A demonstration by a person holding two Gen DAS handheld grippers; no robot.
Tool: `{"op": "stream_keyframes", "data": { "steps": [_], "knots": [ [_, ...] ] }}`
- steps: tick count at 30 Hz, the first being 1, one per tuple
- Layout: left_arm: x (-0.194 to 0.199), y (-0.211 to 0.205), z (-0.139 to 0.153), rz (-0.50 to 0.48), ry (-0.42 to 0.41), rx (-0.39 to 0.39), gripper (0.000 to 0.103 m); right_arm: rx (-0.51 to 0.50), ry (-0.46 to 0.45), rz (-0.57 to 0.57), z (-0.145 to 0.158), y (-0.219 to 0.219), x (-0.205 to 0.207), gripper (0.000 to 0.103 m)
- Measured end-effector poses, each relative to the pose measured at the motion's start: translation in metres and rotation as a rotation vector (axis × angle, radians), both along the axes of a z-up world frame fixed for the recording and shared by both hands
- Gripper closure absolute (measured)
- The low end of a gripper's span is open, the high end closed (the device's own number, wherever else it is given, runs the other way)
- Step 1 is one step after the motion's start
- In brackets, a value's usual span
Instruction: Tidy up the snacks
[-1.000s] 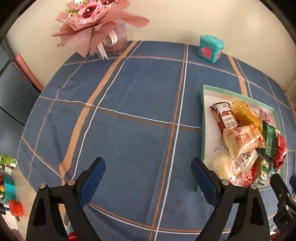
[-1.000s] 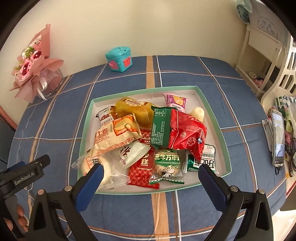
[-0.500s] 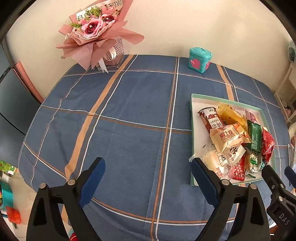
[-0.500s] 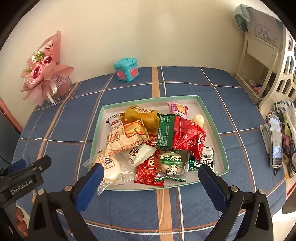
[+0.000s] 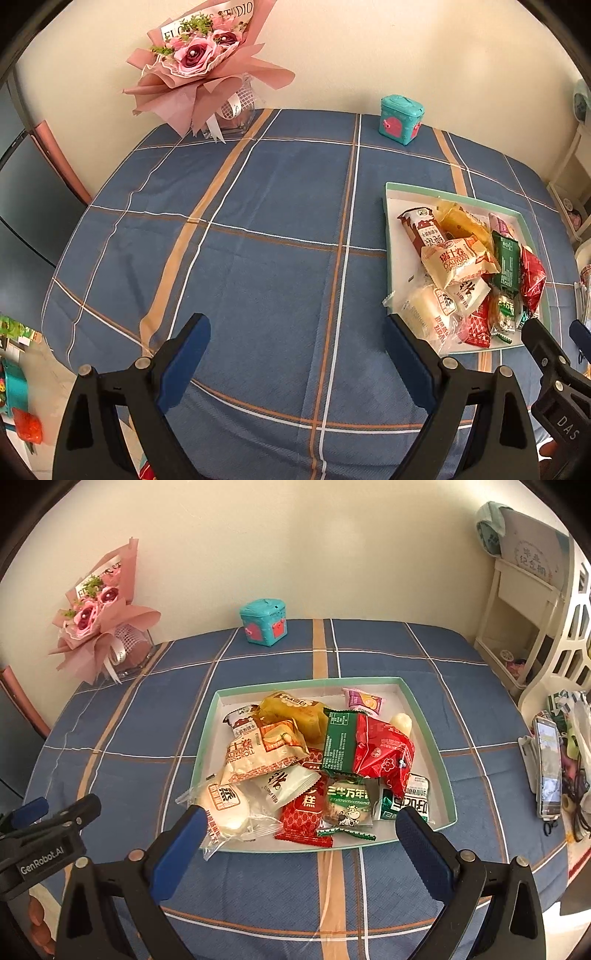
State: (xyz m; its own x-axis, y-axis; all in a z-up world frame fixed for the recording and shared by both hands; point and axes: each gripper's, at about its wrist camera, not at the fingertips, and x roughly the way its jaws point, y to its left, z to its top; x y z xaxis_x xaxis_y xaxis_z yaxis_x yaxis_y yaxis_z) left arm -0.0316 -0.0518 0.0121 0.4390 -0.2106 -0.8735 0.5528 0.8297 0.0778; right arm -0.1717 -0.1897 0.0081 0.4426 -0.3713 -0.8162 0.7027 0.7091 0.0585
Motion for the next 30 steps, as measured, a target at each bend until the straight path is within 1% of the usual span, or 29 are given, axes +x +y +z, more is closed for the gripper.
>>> {"op": "stream_keyframes", "data": {
  "steps": [10, 30],
  "knots": [
    [0.0001, 0.0065, -0.0009, 0.011, 0.003, 0.007, 0.009, -0.003, -0.005, -0.003, 0.0008, -0.0005, -0.0015, 0.000],
    [-0.0005, 0.0032, -0.0014, 0.010, -0.002, 0.006, 0.009, 0.002, -0.002, 0.003, 0.0004, -0.0038, -0.0012, 0.000]
  ]
}}
